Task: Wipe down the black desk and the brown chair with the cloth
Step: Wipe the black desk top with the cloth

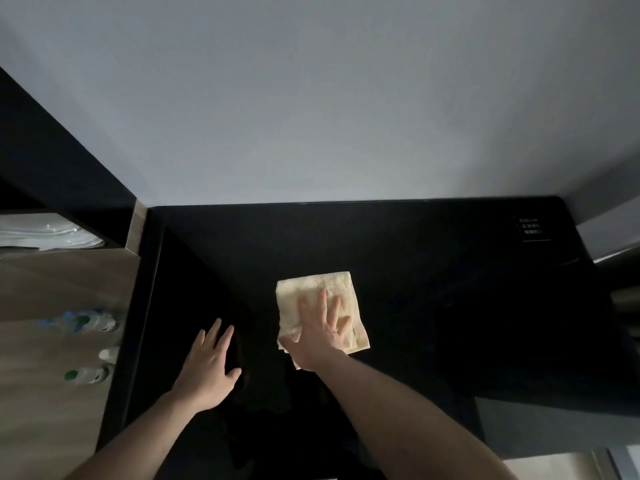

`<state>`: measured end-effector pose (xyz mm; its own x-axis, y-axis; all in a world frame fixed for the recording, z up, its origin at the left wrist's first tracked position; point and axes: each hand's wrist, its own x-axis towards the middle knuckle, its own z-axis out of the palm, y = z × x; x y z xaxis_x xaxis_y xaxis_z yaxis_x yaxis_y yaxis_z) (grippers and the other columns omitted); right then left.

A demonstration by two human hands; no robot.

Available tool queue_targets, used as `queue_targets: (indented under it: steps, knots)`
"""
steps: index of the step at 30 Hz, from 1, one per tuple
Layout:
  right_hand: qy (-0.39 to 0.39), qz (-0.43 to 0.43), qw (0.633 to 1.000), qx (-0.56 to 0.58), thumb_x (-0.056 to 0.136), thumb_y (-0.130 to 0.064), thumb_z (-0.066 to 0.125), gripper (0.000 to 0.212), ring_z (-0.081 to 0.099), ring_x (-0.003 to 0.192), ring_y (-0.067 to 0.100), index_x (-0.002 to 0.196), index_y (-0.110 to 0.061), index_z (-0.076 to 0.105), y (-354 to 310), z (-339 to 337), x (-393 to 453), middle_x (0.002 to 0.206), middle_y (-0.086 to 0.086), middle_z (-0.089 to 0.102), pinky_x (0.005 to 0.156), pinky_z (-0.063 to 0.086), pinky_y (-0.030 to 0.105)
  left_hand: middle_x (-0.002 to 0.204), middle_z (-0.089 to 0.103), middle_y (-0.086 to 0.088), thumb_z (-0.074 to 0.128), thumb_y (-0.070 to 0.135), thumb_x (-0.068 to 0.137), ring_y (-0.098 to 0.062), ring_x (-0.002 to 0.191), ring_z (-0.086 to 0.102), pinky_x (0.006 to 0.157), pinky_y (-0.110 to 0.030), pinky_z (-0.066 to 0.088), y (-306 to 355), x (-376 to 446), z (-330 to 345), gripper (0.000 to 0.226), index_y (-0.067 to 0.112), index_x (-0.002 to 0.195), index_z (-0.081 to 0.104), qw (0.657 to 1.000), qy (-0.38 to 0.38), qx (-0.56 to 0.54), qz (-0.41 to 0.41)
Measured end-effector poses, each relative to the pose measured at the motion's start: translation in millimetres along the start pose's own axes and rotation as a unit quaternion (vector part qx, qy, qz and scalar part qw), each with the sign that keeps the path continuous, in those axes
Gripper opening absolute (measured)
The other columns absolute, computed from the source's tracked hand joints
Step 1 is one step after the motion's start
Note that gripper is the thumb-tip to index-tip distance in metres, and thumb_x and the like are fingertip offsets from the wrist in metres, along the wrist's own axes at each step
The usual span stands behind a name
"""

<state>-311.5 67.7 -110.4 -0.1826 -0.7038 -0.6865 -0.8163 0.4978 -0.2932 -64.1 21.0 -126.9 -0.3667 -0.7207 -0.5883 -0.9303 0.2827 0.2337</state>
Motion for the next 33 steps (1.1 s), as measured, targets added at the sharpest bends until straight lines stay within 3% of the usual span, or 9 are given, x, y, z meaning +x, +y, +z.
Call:
queue_targets:
  steps: [9,17,24,27,33]
  knots:
    - [0.002,0.013,1.0,-0.011,0.101,-0.06,0.047,0.095,-0.05,0.144,0.033,0.159,-0.046,-0.028,66,-25,5,0.157,-0.009,-0.054,0.121,-0.014,0.074,0.176,-0.014,-0.009,0.066,0.058,0.096,-0.041,0.161,-0.008,0.128,-0.053,0.022,82,23,4,0.102,0.022,0.17,0.004,0.999,-0.016,0.031,0.04]
    - [0.007,0.063,0.998,-0.016,0.101,-0.066,0.038,0.092,-0.047,0.146,0.034,0.156,-0.047,-0.033,231,-94,0,0.154,-0.011,-0.057,0.123,-0.008,0.073,0.174,-0.02,-0.006,0.067,0.059,0.095,-0.041,0.161,-0.01,0.127,-0.062,0.021,229,57,18,0.106,0.027,0.168,-0.002,0.99,-0.045,0.086,0.103]
    - [0.008,0.106,0.994,0.026,0.1,-0.066,0.043,0.094,-0.036,0.154,0.036,0.161,-0.043,-0.025,398,-170,-18,0.163,-0.008,-0.046,0.124,-0.001,0.072,0.17,-0.033,0.002,0.077,0.053,0.09,-0.046,0.158,-0.018,0.123,-0.071,0.019,372,85,38,0.116,0.038,0.167,-0.009,0.989,-0.086,0.087,0.089]
    - [0.008,0.152,0.987,0.061,0.098,-0.07,0.047,0.099,-0.035,0.155,0.035,0.162,-0.043,-0.024,468,-204,-22,0.163,-0.009,-0.046,0.125,0.001,0.071,0.167,-0.039,0.002,0.082,0.052,0.086,-0.051,0.155,-0.021,0.12,-0.073,0.021,426,94,39,0.127,0.041,0.164,-0.017,0.991,-0.106,0.072,0.033]
    - [0.02,0.209,0.972,0.109,0.095,-0.07,0.052,0.106,-0.037,0.153,0.039,0.163,-0.041,-0.024,529,-229,-13,0.165,-0.005,-0.045,0.123,-0.002,0.072,0.165,-0.042,0.004,0.088,0.042,0.083,-0.051,0.156,-0.018,0.111,-0.065,0.046,448,97,44,0.138,0.049,0.157,-0.027,0.993,-0.092,0.062,-0.034]
